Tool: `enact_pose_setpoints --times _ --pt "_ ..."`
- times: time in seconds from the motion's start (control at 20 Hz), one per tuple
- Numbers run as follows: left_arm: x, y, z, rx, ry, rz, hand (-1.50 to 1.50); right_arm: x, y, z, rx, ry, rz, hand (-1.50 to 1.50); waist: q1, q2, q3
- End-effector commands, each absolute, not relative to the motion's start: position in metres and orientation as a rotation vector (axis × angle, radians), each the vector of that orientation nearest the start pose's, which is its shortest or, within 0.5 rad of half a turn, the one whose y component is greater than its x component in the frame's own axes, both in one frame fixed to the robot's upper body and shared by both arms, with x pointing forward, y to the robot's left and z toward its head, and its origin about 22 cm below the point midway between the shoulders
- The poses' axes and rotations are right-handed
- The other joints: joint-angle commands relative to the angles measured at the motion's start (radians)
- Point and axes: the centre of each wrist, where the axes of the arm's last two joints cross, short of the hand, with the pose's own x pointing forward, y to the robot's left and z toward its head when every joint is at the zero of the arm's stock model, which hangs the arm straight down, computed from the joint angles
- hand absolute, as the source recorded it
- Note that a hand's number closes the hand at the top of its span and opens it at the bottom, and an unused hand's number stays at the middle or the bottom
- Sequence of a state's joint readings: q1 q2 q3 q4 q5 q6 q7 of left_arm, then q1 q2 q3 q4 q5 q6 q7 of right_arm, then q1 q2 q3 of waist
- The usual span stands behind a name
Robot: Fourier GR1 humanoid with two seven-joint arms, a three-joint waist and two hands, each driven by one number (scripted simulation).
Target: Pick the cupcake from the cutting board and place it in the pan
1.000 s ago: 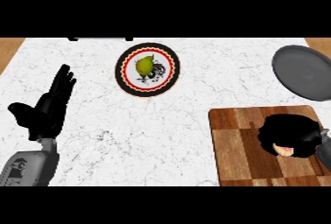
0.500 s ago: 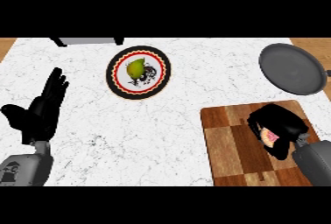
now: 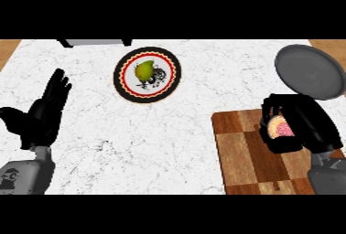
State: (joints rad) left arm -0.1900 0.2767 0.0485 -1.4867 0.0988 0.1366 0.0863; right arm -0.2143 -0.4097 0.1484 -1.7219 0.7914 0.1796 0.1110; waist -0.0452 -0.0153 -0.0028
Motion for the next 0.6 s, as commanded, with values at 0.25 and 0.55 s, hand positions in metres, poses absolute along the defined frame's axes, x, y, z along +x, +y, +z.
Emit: enact_pose_setpoints --times 0.25,0.55 --pt "0.303 0.275 0.060 0.215 -1.616 -0.038 0.00 0.277 -0.299 0.172 -0.857 -1.665 0.697 1.50 0.038 0.014 0.003" --pt "0.304 0.276 0.058 0.201 -1.622 -0.056 0.00 0.319 -0.361 0.181 -0.810 -1.674 0.464 1.50 0.052 0.019 0.004"
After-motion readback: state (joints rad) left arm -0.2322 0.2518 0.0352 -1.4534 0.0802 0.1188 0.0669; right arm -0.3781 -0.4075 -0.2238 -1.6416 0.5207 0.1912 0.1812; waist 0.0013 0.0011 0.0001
